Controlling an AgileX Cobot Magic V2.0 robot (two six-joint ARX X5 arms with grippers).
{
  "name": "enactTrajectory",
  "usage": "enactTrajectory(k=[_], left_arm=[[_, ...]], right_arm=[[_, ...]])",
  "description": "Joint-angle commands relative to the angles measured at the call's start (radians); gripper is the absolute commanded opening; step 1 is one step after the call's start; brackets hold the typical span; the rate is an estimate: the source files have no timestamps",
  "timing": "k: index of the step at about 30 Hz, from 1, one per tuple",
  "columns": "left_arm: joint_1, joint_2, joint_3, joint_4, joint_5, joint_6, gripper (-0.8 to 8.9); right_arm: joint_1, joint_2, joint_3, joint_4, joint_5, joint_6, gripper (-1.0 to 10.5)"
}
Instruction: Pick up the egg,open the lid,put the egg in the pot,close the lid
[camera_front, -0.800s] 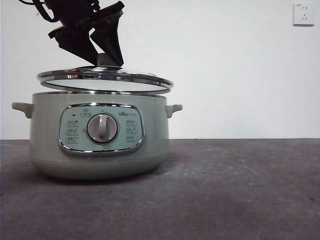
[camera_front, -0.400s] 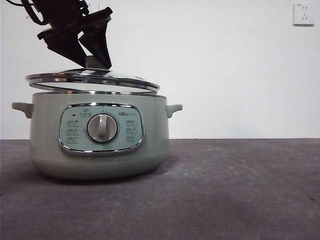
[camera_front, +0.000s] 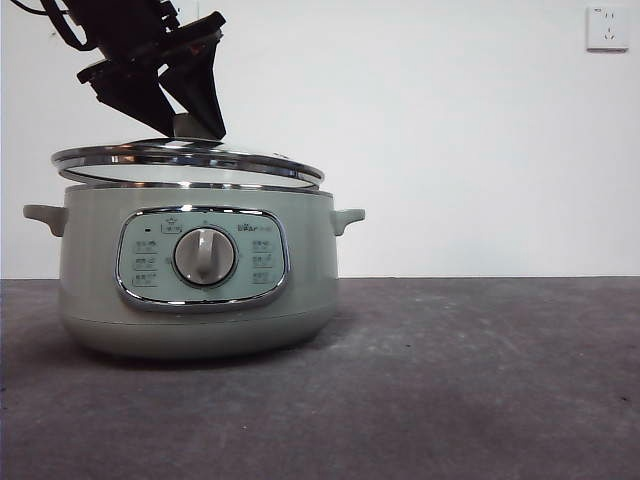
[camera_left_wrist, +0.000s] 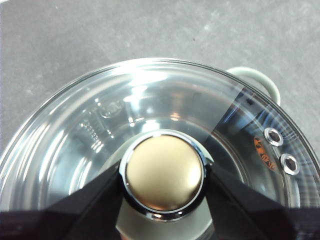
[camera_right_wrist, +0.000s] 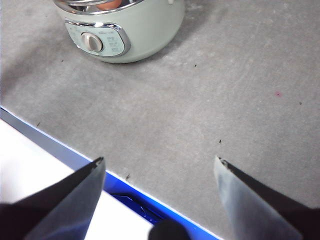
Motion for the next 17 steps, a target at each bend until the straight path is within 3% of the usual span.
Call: enactTrajectory(k=[1,17], left_arm=[[-0.002,-0.001,-0.013,0.040,0.006,0.014,-0.08],[-0.002,-0.001,-0.074,0.109,0.005,0.004,-0.08]], right_arm=[[0.002,-0.004,-0.010,0.007,0.004,0.011,3.7],[0.002,-0.004,-0.010,0.006,0.005,0.011,3.7]])
